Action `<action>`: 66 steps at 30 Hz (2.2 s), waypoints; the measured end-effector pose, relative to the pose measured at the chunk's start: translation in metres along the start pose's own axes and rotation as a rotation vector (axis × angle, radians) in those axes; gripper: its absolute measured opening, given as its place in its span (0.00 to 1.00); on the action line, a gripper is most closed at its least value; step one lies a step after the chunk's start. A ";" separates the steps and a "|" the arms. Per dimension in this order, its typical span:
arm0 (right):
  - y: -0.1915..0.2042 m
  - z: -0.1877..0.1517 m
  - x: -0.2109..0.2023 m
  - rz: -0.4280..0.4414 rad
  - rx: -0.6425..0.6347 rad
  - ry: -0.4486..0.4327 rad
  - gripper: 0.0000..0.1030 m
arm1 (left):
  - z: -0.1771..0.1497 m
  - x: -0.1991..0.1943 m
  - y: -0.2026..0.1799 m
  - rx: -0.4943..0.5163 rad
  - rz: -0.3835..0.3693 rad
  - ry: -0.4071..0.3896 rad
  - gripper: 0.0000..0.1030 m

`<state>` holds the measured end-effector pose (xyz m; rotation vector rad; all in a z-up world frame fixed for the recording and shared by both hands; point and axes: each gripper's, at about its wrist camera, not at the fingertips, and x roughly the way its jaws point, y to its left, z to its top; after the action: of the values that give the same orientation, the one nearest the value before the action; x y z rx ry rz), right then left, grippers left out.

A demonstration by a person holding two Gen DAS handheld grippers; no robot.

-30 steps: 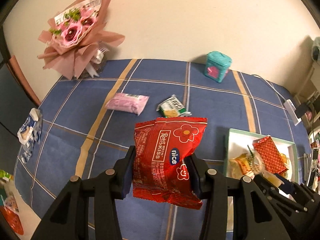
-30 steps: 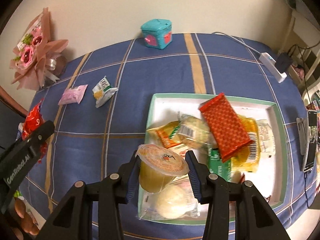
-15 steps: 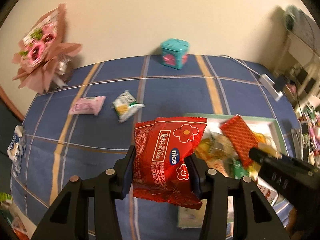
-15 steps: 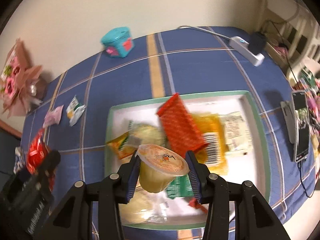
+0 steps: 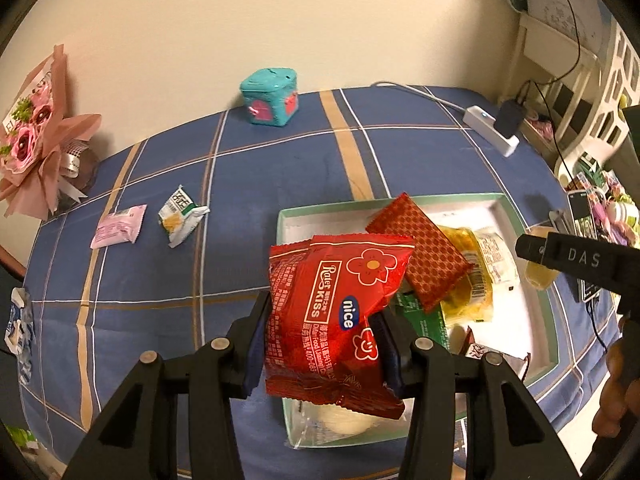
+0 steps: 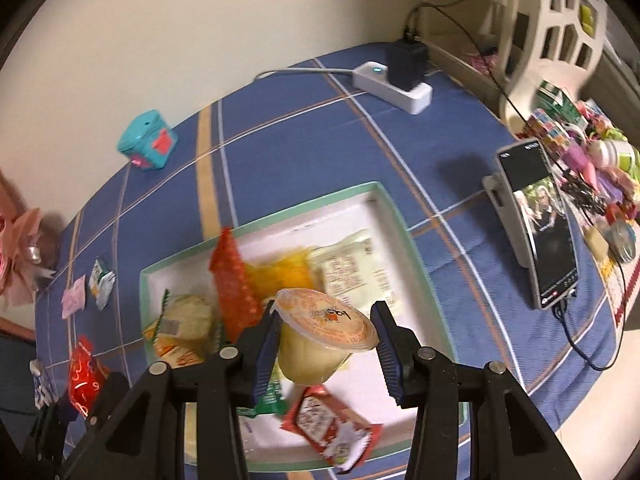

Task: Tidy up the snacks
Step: 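Carry the red wafer pack and pudding cup into the tray and release both, then move both open grippers toward the pink pack and green snack bag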

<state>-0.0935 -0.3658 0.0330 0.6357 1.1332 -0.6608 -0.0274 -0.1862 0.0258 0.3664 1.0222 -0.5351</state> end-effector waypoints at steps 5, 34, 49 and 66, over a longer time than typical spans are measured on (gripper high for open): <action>-0.008 0.003 0.012 -0.005 0.007 0.034 0.46 | -0.002 0.007 -0.007 0.016 -0.008 0.024 0.48; -0.008 -0.012 0.073 -0.122 -0.038 0.202 0.79 | -0.015 0.054 -0.017 -0.029 -0.098 0.194 0.77; 0.014 -0.007 0.027 -0.078 -0.059 0.078 0.91 | -0.005 0.033 0.039 -0.212 -0.073 0.131 0.92; 0.076 -0.022 0.010 -0.031 -0.202 0.053 0.91 | -0.023 0.034 0.168 -0.531 0.148 0.115 0.92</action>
<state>-0.0462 -0.3014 0.0261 0.4662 1.2435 -0.5497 0.0676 -0.0460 -0.0084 -0.0019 1.1929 -0.0974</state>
